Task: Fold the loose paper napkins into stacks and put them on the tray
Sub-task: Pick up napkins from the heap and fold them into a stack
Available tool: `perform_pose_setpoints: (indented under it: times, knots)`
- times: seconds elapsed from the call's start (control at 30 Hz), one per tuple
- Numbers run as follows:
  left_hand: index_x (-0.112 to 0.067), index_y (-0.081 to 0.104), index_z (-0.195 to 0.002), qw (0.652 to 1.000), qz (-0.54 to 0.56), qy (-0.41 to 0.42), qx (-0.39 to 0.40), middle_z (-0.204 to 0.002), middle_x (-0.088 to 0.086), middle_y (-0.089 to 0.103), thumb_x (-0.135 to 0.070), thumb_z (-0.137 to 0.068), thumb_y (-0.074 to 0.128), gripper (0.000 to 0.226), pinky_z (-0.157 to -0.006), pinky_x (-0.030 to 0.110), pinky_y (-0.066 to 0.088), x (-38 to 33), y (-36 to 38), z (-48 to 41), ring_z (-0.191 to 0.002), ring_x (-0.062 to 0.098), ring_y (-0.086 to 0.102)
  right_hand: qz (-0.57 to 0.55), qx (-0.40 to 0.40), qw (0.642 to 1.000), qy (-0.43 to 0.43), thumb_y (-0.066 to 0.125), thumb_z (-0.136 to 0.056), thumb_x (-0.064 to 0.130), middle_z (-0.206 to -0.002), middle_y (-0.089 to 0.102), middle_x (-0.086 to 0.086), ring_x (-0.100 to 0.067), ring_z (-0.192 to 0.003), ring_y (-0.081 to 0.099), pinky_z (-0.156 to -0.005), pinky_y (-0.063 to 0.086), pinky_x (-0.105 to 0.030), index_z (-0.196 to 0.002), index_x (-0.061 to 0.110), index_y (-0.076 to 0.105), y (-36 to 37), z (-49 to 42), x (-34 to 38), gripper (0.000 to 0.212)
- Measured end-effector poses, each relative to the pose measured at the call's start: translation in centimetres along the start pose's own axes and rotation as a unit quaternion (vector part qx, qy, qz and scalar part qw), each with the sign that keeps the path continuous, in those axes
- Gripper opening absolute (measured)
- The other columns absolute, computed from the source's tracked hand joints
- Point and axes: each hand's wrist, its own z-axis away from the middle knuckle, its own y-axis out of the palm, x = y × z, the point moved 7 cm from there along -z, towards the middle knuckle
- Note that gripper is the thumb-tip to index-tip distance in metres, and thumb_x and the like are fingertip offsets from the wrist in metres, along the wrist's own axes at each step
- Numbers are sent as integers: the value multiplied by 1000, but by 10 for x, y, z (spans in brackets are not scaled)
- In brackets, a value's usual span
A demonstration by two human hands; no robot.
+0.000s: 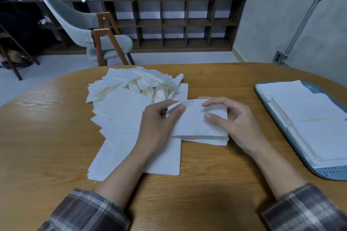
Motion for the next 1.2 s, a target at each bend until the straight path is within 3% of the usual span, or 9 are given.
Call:
perform_pose_setpoints:
  times: [0.1, 0.17, 0.3, 0.4, 0.6, 0.77, 1.0, 1.1, 1.2]
  knots:
    - [-24, 83, -101, 1000, 24, -12, -10, -91, -6, 80, -29, -98, 74, 10, -73, 29, 51, 2, 1, 0, -87, 20, 73, 18, 0, 1000, 24, 77, -92, 8, -111, 80, 6, -9, -112, 71, -94, 52, -24, -105, 15, 82, -2, -1, -7, 16]
    - [-26, 82, -104, 1000, 15, -4, -6, -90, -9, 79, -30, -99, 74, 11, -71, 22, 50, 1, 2, 1, -82, 11, 71, 35, 1, 998, 47, 76, -94, 10, -109, 81, 8, -8, -112, 71, -98, 51, -26, -104, 18, 84, -2, -2, -14, 15]
    - [-32, 66, -132, 985, -163, 43, 48, -109, -20, 73, -39, -102, 66, 31, -85, 14, 49, -1, 7, 3, -99, 0, 65, 64, -82, 993, 61, 74, -96, 9, -104, 80, 15, 1, -109, 69, -92, 47, -12, -100, 23, 84, -18, -5, -20, 17]
    - [-33, 51, -148, 949, -286, 52, 124, -129, -15, 67, -38, -102, 65, 48, -97, 23, 45, 7, 17, 7, -112, 6, 57, 91, -146, 984, 53, 73, -97, 11, -103, 79, 22, 10, -106, 66, -87, 42, -2, -98, 25, 84, -36, -6, -22, 18]
    - [-31, 66, -135, 938, -303, 81, 149, -114, -18, 65, -38, -94, 76, 42, -92, 26, 50, 5, 19, 9, -100, 2, 58, 110, -153, 981, 41, 71, -97, 8, -103, 79, 23, 10, -107, 66, -88, 41, -1, -100, 23, 85, -38, -9, -27, 20]
    - [-30, 78, -112, 935, -303, 98, 159, -103, -17, 66, -36, -93, 78, 20, -88, 31, 51, 6, 22, 10, -99, 3, 57, 109, -151, 982, 34, 70, -98, 5, -111, 78, 18, 13, -110, 64, -91, 40, 1, -106, 22, 83, -35, -7, -27, 23]
    - [-31, 79, -97, 932, -299, 136, 151, -100, -17, 64, -33, -90, 83, 8, -93, 44, 48, 0, 23, 12, -101, 9, 59, 96, -138, 985, 30, 69, -98, 4, -111, 78, 21, 15, -110, 63, -91, 38, 3, -108, 21, 82, -29, -6, -23, 24]
    - [-29, 75, -95, 938, -271, 145, 162, -101, -18, 65, -28, -93, 80, 6, -94, 36, 49, -5, 23, 14, -102, 8, 63, 92, -131, 987, 31, 69, -98, 3, -112, 77, 20, 16, -111, 62, -91, 37, 3, -108, 21, 82, -25, -6, -22, 25]
    - [-27, 71, -96, 956, -217, 108, 166, -96, -19, 72, -24, -96, 75, 5, -83, 18, 48, -8, 22, 14, -98, 3, 67, 85, -125, 988, 37, 68, -98, 3, -113, 77, 20, 16, -112, 62, -91, 37, 3, -108, 22, 82, -25, -6, -23, 25]
